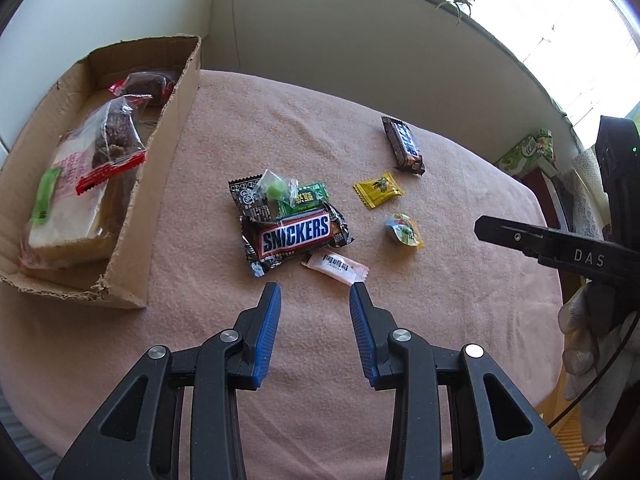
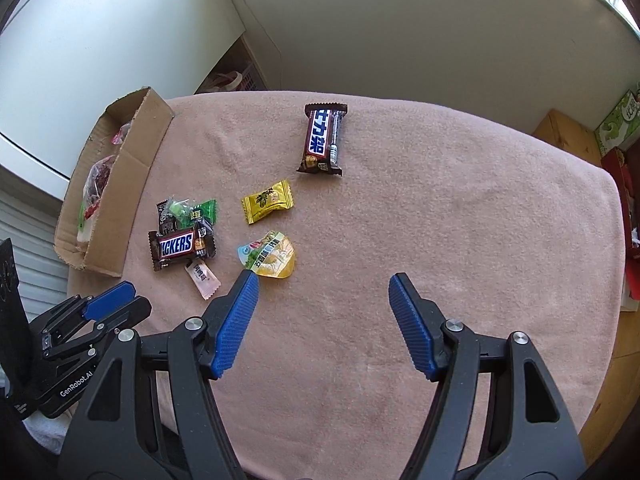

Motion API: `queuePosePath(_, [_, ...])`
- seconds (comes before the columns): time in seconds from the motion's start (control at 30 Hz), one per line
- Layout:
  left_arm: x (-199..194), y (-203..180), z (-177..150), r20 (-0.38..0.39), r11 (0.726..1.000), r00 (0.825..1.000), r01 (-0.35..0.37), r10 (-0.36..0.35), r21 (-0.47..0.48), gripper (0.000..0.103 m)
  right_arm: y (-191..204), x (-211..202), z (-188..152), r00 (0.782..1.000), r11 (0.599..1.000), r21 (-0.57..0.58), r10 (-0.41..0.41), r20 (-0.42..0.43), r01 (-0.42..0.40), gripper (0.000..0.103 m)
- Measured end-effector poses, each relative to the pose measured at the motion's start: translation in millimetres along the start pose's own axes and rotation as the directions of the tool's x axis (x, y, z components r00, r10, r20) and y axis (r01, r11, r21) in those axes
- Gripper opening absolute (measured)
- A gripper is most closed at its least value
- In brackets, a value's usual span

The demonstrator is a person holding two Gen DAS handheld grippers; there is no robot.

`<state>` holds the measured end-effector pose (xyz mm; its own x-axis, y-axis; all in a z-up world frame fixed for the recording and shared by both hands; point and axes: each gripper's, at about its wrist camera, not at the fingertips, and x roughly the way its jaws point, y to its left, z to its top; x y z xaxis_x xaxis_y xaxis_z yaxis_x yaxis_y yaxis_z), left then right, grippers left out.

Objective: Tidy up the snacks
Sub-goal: 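Grasp the Snickers bar with the left gripper while the right grasps the yellow jelly cup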

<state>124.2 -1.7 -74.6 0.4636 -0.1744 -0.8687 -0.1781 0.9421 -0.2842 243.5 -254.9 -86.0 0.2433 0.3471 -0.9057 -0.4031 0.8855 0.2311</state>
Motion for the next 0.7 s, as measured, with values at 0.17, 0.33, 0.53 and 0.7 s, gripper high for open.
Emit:
queuePosePath(0.17, [10,-2,18,0.019,0.995,0.999,-0.028,0.026,0.095,0.034,11,19,6,0.999,0.999,-0.031,0.036,-0.026,-0.037,0.070])
queuePosePath(0.33, [24,0,31,-0.037,0.986,0.999,-0.008,0.014,0.166,0.034,23,35,12,0.997,0.995,-0.079,0.054,-0.050,-0.058,0.070])
queuePosePath(0.53, [32,-7,38,-0.059,0.966,0.998,0.001,0.014,0.258,0.034,28,56,21,0.995,0.993,-0.095,0.056,-0.085,-0.064,0.070])
queuePosePath(0.7, [43,-14,39,-0.068,0.935,0.997,-0.017,0.044,0.354,0.034,33,69,25,0.994,0.992,-0.119,0.036,-0.100,-0.048,0.070])
